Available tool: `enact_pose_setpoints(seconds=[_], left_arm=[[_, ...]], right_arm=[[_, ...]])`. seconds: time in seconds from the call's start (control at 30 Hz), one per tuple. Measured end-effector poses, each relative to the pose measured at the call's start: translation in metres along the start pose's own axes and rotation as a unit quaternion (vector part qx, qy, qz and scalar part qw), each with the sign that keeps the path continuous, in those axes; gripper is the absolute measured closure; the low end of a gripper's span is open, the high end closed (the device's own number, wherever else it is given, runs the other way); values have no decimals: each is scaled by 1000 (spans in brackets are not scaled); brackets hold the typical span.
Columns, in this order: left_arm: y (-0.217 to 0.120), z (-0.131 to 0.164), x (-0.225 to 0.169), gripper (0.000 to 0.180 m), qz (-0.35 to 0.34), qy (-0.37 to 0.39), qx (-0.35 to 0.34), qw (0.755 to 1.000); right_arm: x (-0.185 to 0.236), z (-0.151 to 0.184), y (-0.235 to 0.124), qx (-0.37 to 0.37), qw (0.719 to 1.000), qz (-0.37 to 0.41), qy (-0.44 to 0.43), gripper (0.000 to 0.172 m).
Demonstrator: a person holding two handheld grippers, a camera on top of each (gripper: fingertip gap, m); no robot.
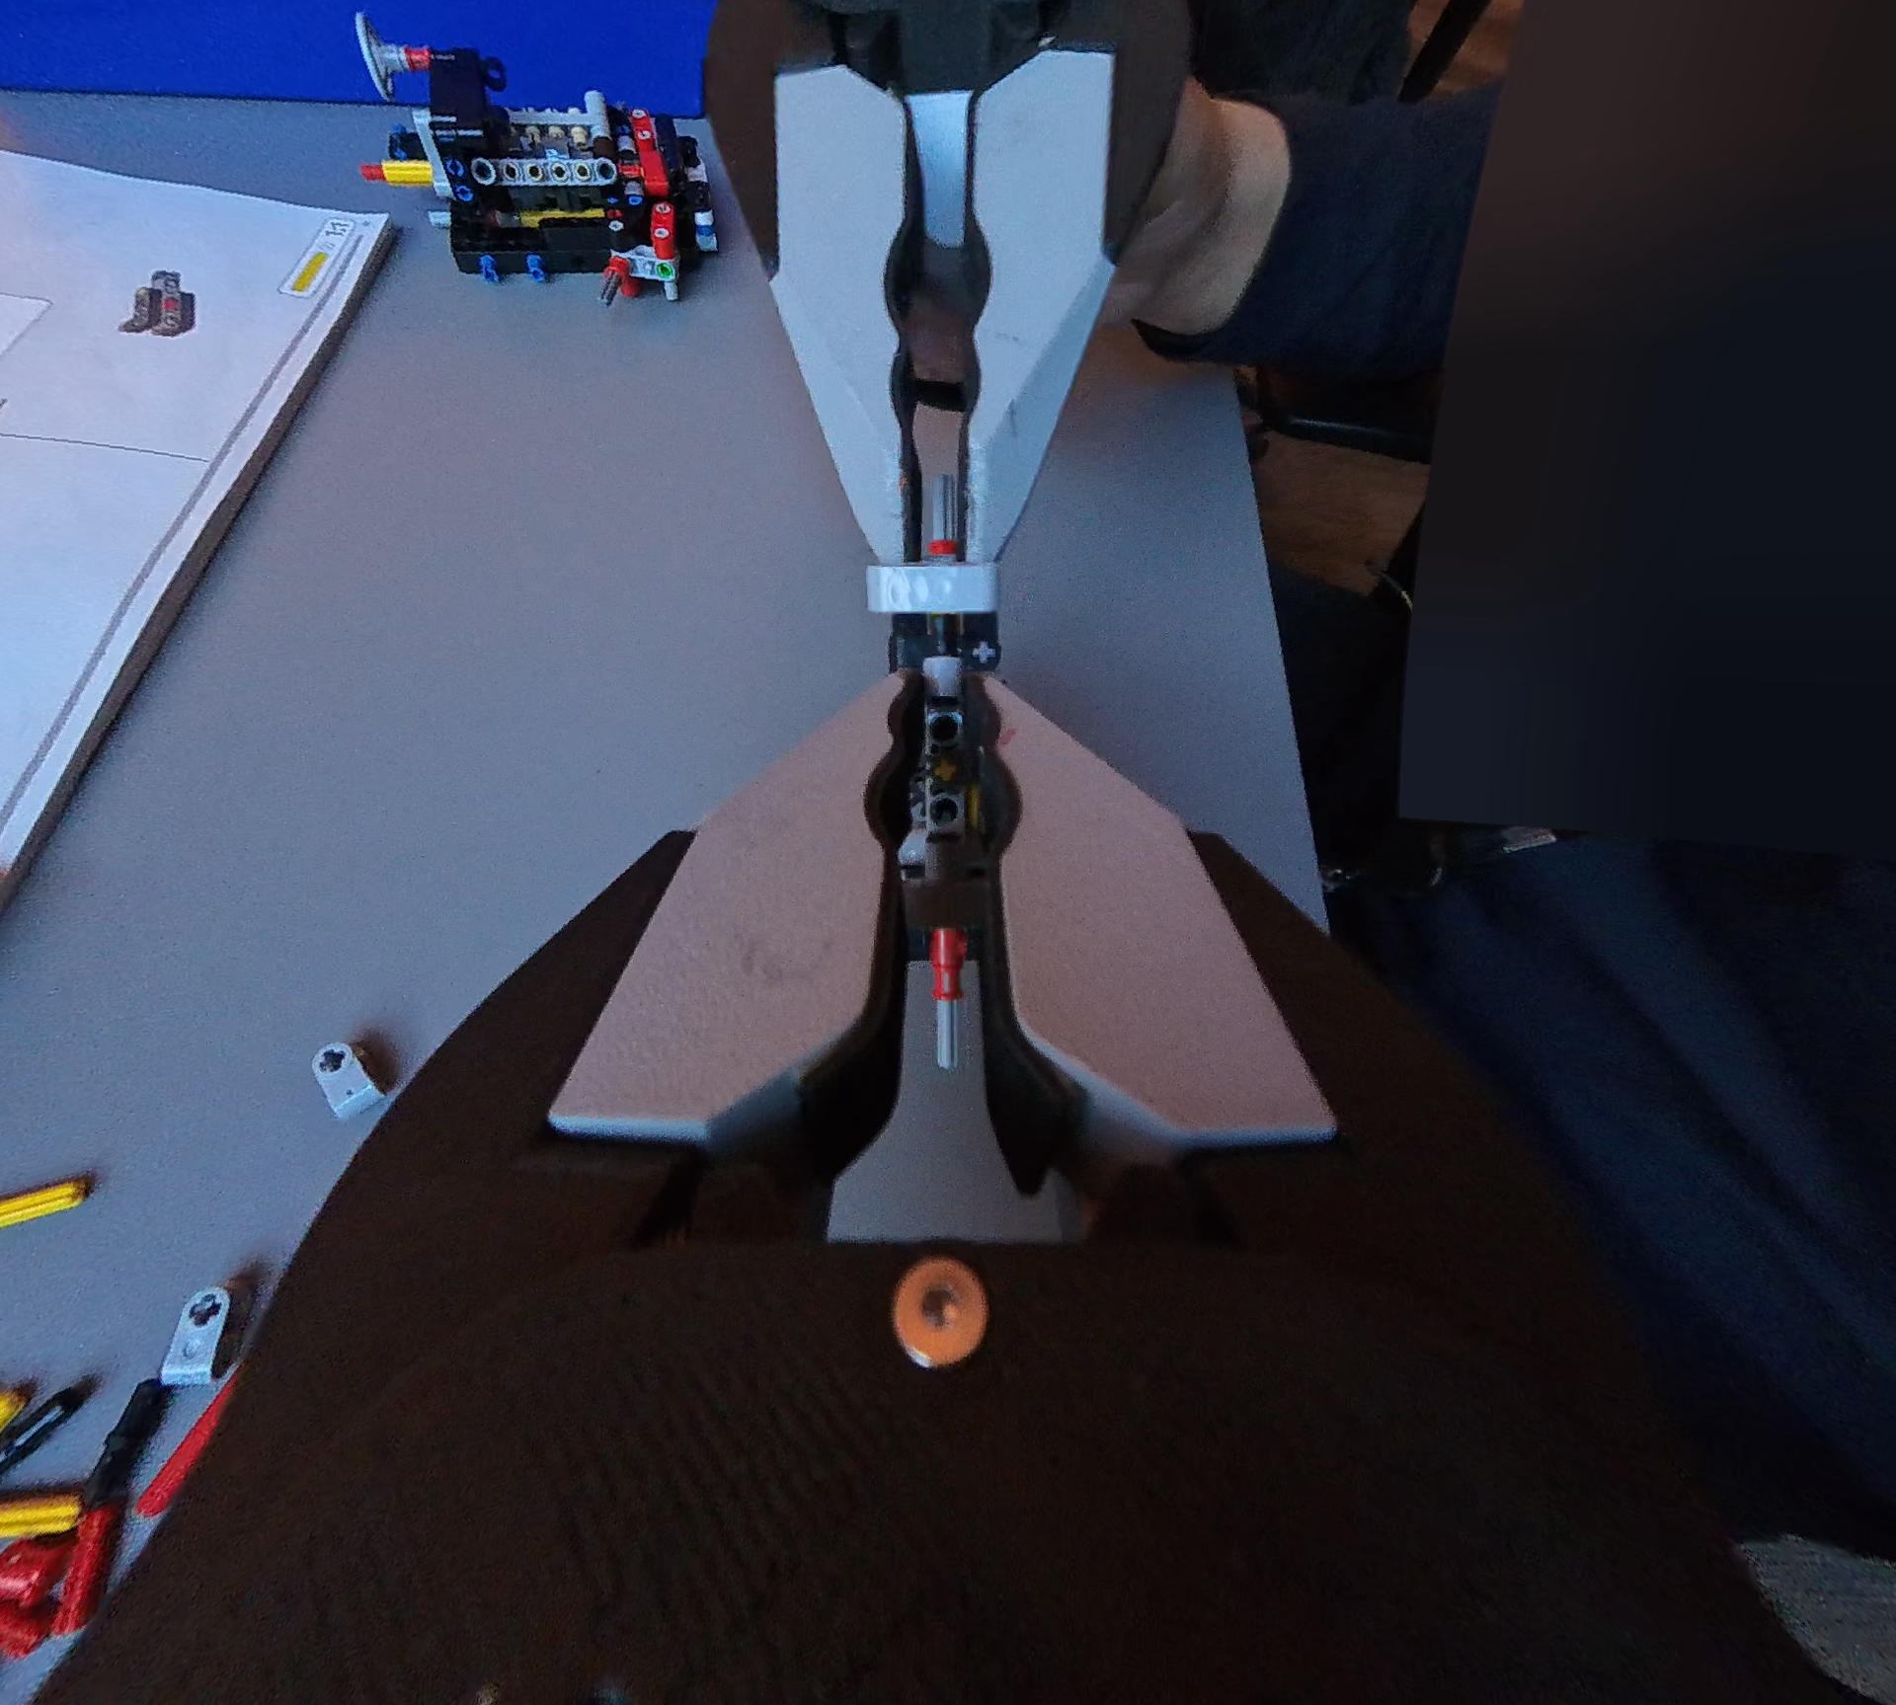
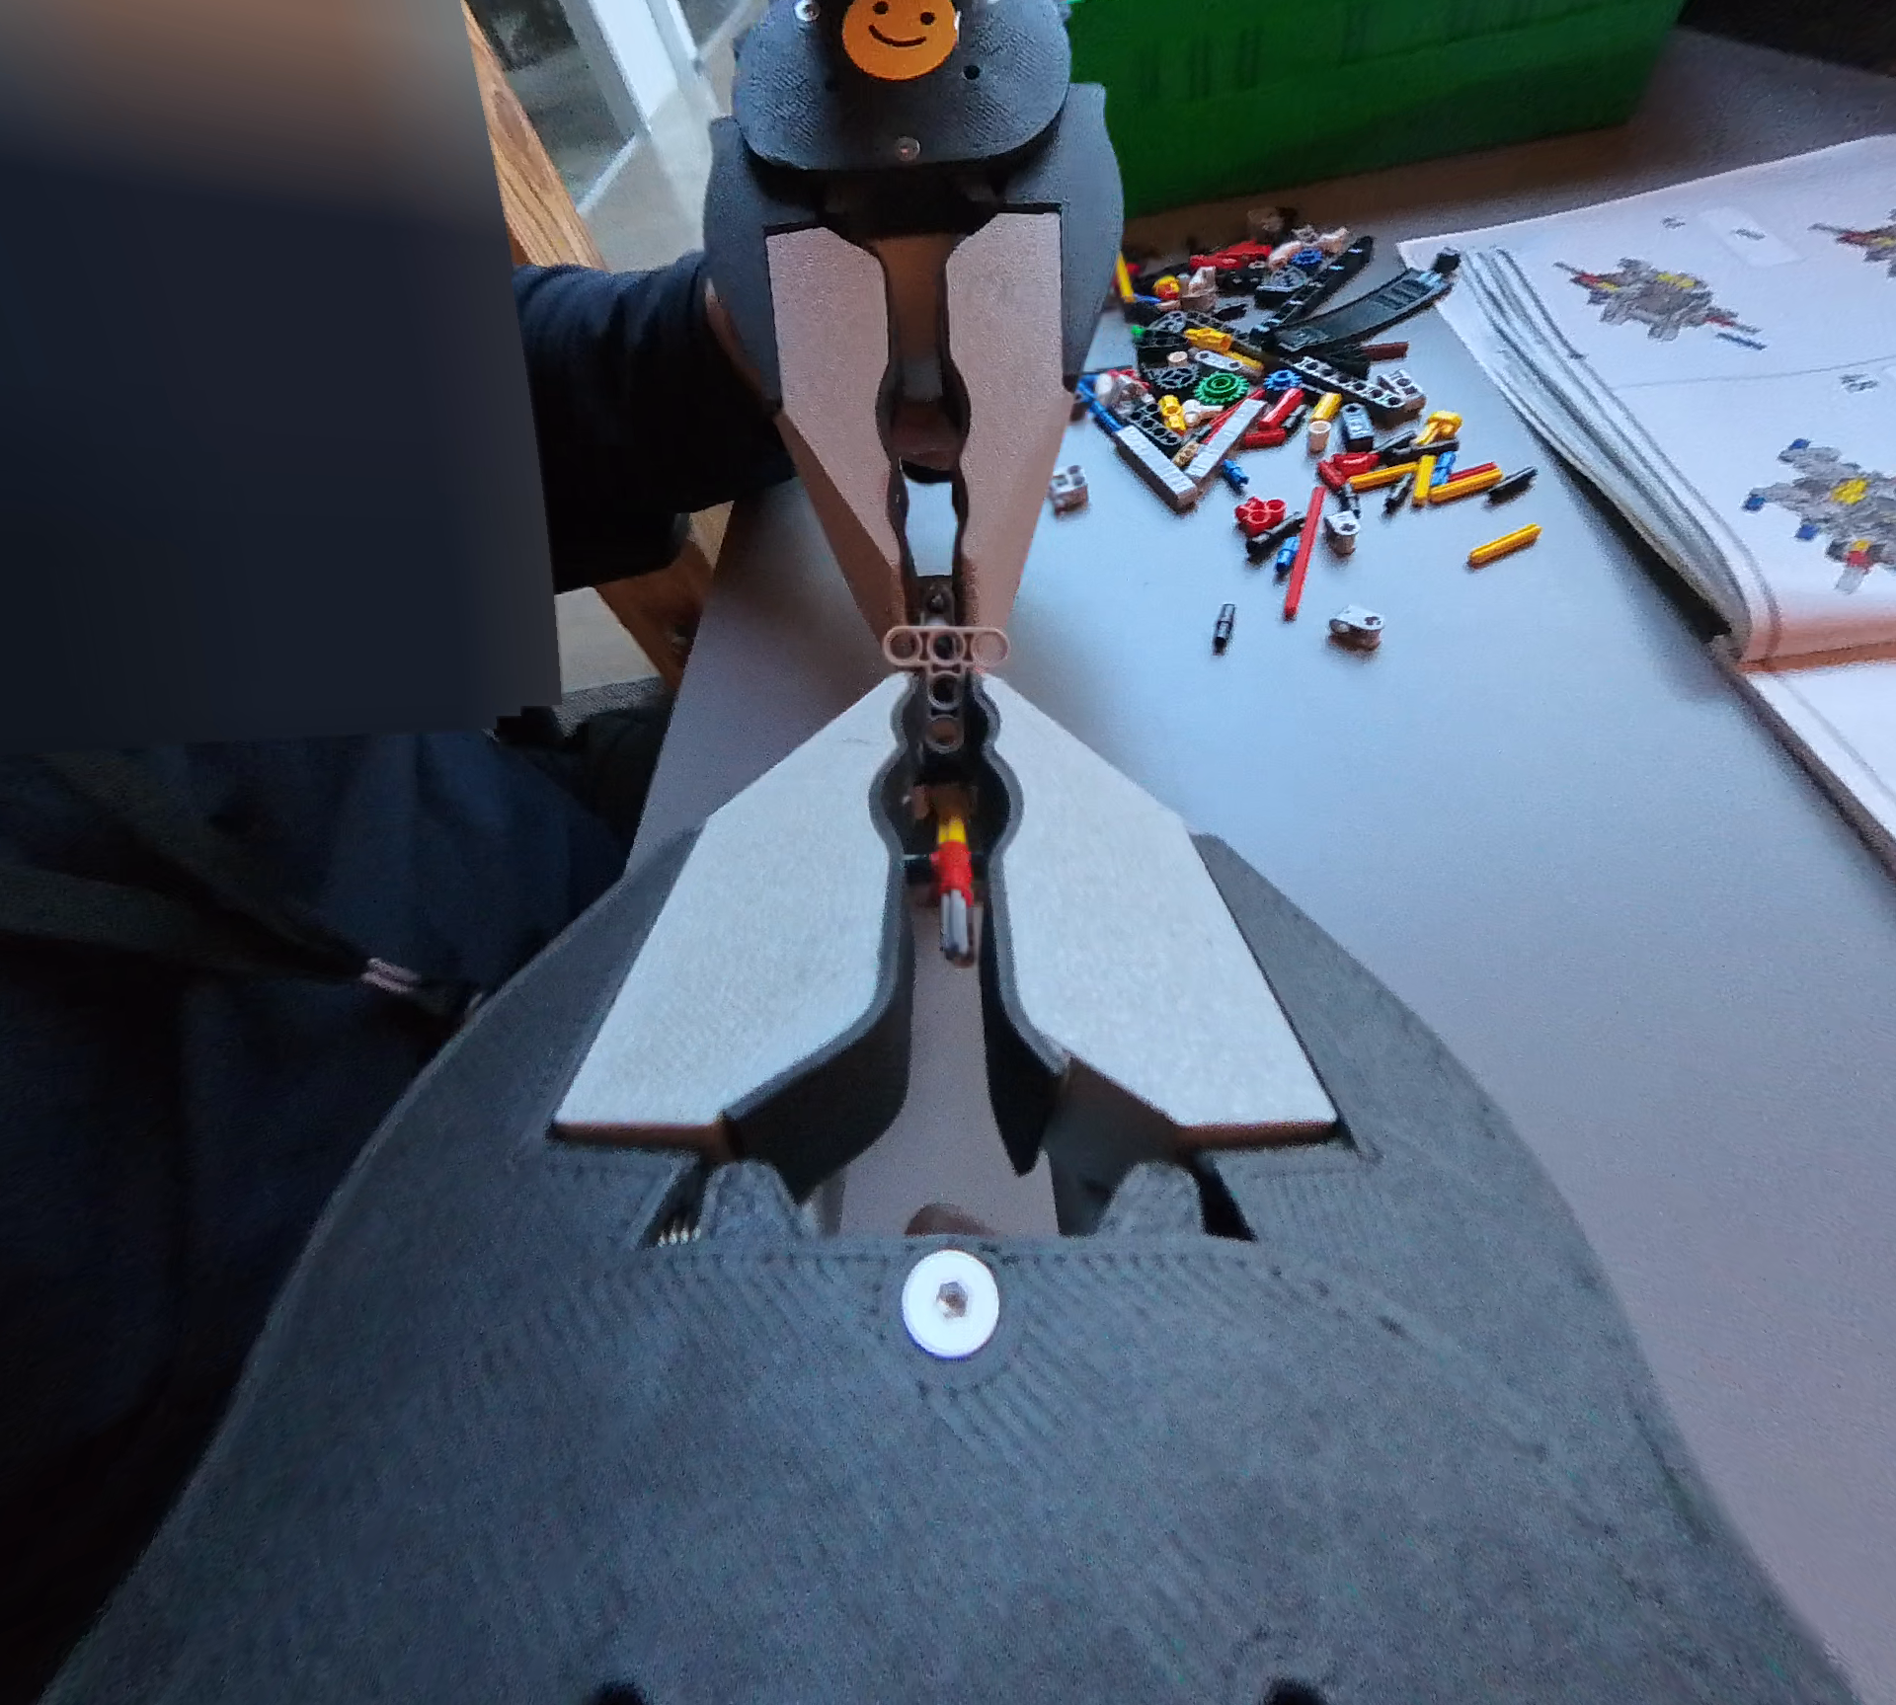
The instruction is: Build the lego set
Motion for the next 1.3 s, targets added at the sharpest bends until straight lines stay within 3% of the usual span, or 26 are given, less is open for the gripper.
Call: enact_pose_setpoints(seconds=[0.4,0.67,0.8,1.03,1.2,1.3], left_arm=[[5,-2,7,175,13,-13,-3,1000],[10,-1,15,175,31,-54,-7,998],[10,1,18,175,47,-84,-16,995],[8,4,20,175,42,-90,-24,995],[8,4,21,175,47,-92,-25,994],[9,5,20,175,45,-89,-22,995]], right_arm=[[-11,5,-1,23,999,-35,4,168],[-25,15,-5,-44,986,-108,121,168],[-26,17,-4,-62,982,-113,139,168],[-21,9,-2,-8,998,-34,60,168],[-21,9,-2,-13,997,-40,71,168],[-17,9,-1,10,999,-14,31,168]])
Point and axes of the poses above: each gripper's, where its closed fingertips meet, y out along the fingers, z out of its underside, x = y × z across the jaws, the point moved 7 cm from there along -y, back along the fingers, and after that the axes turned 8 degrees about -z, right-handed, at the moved point
